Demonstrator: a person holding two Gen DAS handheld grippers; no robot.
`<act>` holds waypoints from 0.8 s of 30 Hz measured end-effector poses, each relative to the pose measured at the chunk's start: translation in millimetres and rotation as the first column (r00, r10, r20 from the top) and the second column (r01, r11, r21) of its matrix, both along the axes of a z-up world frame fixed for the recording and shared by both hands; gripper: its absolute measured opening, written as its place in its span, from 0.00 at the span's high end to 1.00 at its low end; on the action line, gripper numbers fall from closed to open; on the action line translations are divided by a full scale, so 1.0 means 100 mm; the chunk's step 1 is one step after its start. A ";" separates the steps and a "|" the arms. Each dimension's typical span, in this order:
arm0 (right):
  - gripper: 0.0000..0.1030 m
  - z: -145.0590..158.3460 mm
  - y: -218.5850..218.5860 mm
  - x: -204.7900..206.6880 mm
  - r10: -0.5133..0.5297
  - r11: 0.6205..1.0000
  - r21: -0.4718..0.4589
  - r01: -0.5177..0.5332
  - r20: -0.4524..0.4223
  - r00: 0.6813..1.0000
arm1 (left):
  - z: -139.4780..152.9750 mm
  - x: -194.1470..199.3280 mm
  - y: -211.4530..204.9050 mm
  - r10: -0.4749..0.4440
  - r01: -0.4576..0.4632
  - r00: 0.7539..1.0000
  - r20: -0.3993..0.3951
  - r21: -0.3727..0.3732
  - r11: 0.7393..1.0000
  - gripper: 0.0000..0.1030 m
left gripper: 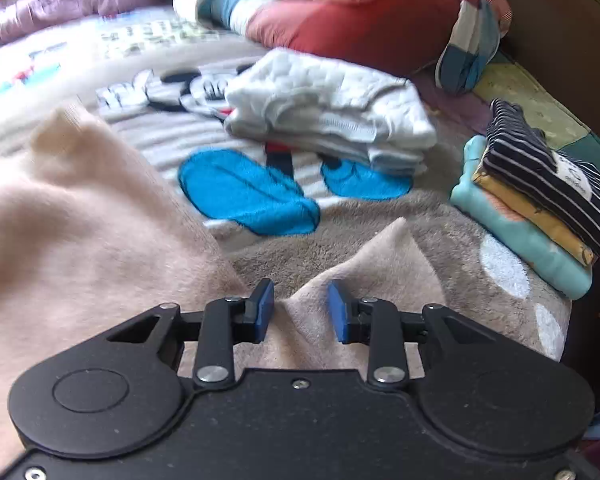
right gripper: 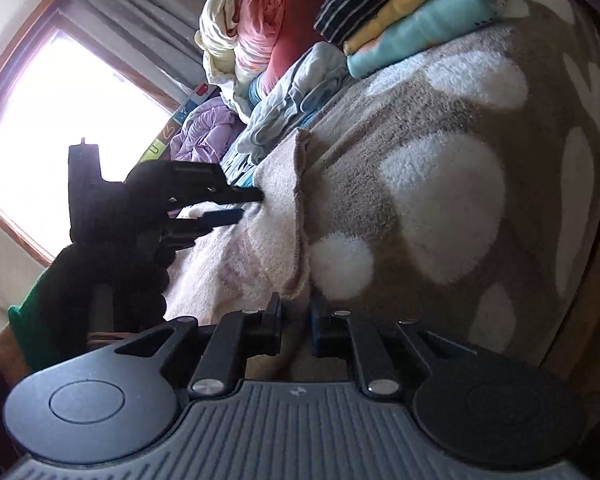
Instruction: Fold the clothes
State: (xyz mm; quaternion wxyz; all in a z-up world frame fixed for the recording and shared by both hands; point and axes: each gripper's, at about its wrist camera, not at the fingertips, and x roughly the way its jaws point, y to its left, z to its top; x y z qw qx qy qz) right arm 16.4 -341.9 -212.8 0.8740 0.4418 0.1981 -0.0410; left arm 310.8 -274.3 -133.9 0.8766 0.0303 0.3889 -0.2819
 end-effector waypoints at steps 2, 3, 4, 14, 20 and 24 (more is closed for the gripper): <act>0.87 -0.01 0.00 -0.01 -0.003 1.000 0.014 0.003 0.003 1.000 | 0.06 -0.15 0.01 -0.018 0.018 0.999 0.046 -0.008 1.000 0.72; 0.87 -0.02 -0.01 -0.01 -0.004 1.000 0.020 0.003 0.005 1.000 | 0.06 -0.16 -0.03 -0.035 0.036 0.998 0.042 -0.010 0.999 0.72; 0.87 -0.03 -0.01 -0.01 -0.004 1.000 0.022 0.004 0.006 1.000 | 0.05 -0.17 -0.08 -0.053 0.053 0.998 0.037 -0.011 0.999 0.72; 0.88 -0.03 -0.01 0.02 -0.005 1.000 0.026 0.005 0.003 1.000 | 0.03 0.12 -0.52 -0.097 0.096 0.995 0.024 0.036 0.995 0.77; 0.88 -0.03 0.00 0.02 -0.005 1.000 0.018 0.005 0.002 1.000 | -0.13 0.35 -0.73 -0.131 0.138 0.988 -0.076 0.089 0.986 0.77; 0.88 0.00 0.03 0.02 -0.007 1.000 -0.005 0.007 -0.005 1.000 | -0.13 0.43 -0.78 -0.118 0.122 0.989 -0.086 0.048 0.991 0.77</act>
